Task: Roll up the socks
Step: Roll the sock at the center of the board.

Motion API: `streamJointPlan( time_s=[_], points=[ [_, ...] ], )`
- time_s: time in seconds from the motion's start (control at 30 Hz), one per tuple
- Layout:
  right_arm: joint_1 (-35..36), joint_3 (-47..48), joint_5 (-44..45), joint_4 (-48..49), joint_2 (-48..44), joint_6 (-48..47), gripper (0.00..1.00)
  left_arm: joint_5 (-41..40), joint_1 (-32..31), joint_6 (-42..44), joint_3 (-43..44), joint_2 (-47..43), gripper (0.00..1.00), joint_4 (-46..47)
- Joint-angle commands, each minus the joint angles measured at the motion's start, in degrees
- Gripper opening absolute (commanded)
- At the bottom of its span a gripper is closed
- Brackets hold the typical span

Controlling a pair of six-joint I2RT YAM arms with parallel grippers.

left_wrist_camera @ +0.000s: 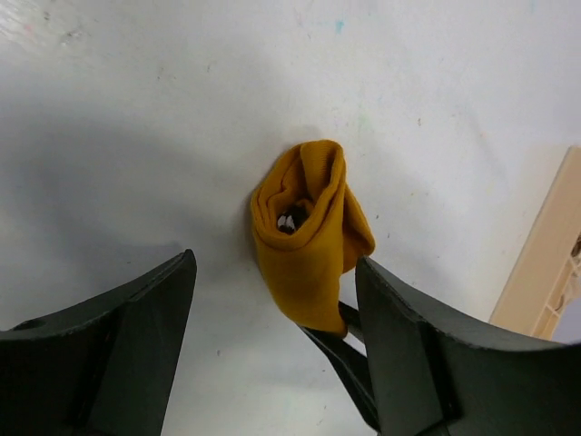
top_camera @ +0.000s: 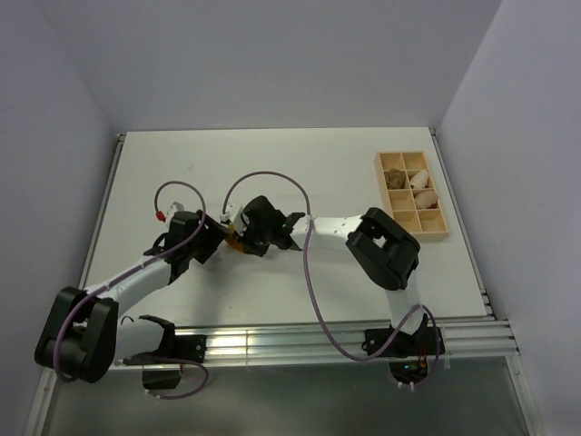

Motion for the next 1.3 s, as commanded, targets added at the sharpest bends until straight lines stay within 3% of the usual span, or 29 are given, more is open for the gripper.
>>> streamJointPlan(
  time_s=[0.0,0.2,0.47,0.73,1.27],
  points=[
    [-2.5,0.2,-12.9,-12.9,5.8,3.2,0.00,-0.6,1.7,-1.5,-1.8,-4.4,0.76,1.4],
    [-6.7,3.9,-24.1,-17.0,8.7,5.9,0.00,0.9,3.0,-0.2,-5.1,-8.6,0.76,4.2],
    [-12.9,9.1,-40.9,-20.1,14.5,12.5,0.00,6.9,3.0,2.5,-6.8,-5.9,0.73,10.4],
    [-15.3,12.8,-46.1,-20.8,18.4,20.2,0.00,8.9,2.5,2.7,-7.4,-1.7,0.69,13.6],
    [-16.3,17.3,-47.8,-21.7,21.6,25.4,0.00,6.6,-1.1,2.4,-9.1,-0.5,0.68,14.6]
  ],
)
